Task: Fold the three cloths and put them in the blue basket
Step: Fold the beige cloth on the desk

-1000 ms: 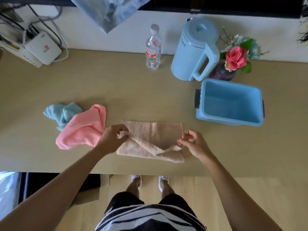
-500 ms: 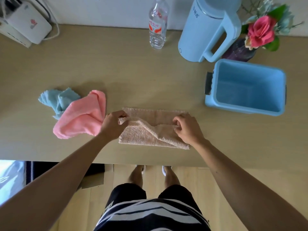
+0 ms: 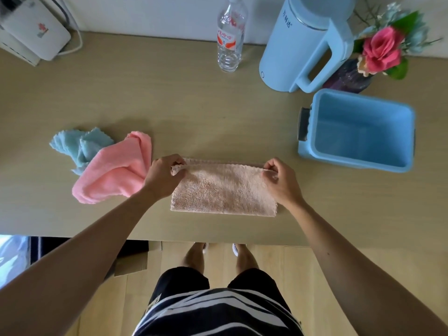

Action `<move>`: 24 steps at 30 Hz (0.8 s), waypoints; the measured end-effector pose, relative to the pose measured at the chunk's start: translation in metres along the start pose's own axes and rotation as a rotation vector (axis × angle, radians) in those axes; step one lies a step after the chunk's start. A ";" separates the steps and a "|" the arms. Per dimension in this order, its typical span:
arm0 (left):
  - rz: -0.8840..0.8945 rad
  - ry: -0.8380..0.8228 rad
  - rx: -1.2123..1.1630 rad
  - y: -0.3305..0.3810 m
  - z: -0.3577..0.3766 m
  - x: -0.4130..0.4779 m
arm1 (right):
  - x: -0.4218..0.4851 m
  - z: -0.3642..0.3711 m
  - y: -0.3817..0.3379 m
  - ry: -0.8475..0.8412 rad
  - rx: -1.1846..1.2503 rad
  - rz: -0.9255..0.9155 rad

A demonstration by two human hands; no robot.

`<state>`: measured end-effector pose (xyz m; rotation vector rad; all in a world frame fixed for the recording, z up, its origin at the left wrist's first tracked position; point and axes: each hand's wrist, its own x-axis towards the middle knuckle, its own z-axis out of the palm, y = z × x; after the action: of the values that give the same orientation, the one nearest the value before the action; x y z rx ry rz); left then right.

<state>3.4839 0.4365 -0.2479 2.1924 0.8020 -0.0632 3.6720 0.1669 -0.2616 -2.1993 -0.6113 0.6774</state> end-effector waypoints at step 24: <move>0.060 -0.137 0.455 0.040 0.086 -0.065 | -0.045 0.031 0.027 -0.053 -0.595 -0.250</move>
<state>3.4727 0.3228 -0.2618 2.6016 0.6928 -0.3968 3.6243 0.1391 -0.2875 -2.5765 -1.2172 0.4574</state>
